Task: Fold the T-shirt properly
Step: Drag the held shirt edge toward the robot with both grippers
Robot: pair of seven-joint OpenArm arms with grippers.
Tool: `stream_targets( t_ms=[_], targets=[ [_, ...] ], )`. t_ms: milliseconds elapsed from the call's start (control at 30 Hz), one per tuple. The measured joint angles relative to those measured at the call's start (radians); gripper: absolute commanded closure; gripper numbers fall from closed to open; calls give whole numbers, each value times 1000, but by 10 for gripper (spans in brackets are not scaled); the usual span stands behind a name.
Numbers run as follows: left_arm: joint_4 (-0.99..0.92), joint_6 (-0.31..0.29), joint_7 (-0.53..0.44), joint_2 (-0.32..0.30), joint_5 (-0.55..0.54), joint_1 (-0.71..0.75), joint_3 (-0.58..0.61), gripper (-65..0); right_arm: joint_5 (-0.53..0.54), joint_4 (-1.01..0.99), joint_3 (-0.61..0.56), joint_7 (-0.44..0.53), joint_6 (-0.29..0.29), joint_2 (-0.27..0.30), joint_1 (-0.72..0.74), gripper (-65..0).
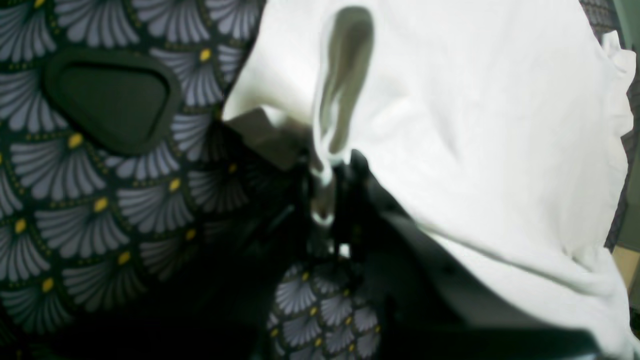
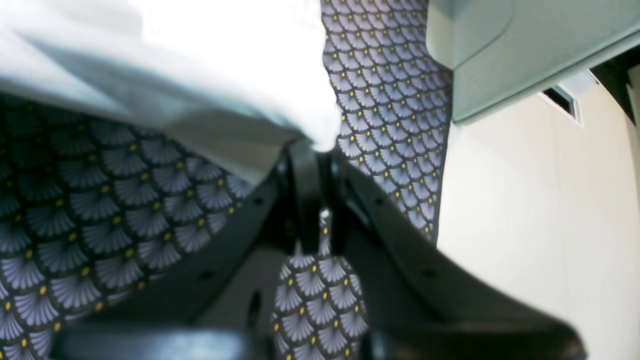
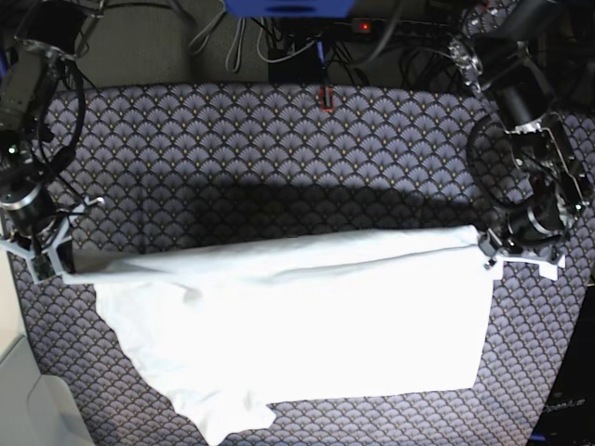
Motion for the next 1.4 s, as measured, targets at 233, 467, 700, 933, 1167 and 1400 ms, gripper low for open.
stream_targets(
  t_ms=[233, 467, 700, 933, 1167, 1400],
  targets=[
    [5, 0, 1, -2, -4, 6, 0, -5, 4, 6, 11, 6, 1, 0, -76, 0],
    [53, 1, 52, -4, -4, 54, 0, -5, 2, 14, 11, 94, 1, 0, -169, 0],
    [168, 0, 138, 6, -8, 96, -65, -5, 3, 14, 11, 173, 0, 1, -245, 0],
    [194, 0, 191, 1, -8, 144, -105, -5, 0, 14, 11, 240, 0, 0, -324, 0],
    [279, -4, 196, 2, -19, 216, -98, -5, 4, 14, 98, 247, 1, -23, -354, 0],
    [334, -3, 278, 5, -14, 259, -104, -5, 4, 14, 111, 247, 1, -25, -436, 0]
  ],
)
